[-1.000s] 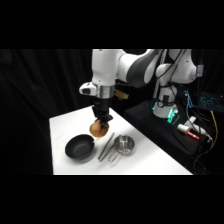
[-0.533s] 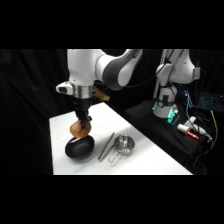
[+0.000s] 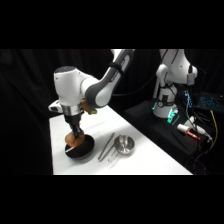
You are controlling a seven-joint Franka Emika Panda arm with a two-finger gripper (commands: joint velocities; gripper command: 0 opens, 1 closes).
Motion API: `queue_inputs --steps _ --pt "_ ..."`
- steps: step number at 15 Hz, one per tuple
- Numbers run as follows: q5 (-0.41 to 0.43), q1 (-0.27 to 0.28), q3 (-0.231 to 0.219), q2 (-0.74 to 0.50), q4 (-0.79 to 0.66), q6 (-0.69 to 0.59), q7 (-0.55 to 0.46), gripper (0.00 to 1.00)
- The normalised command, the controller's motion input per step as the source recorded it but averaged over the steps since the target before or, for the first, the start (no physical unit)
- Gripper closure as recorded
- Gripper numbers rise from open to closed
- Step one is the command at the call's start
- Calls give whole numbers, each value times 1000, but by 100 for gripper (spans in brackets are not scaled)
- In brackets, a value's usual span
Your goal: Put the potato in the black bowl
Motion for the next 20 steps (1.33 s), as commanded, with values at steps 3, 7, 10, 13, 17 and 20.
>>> queue_inputs --steps 3,7,10,13,17,20 --pt "113 -49 63 161 349 -252 -187 54" --pt "81 -15 41 36 249 -276 -154 21" --pt "64 -4 10 -31 237 -353 -138 1" --pt "98 -21 25 -133 202 -382 -153 0" --pt "85 8 9 -285 33 -322 -84 0" --pt "117 18 8 -401 -118 -243 9 0"
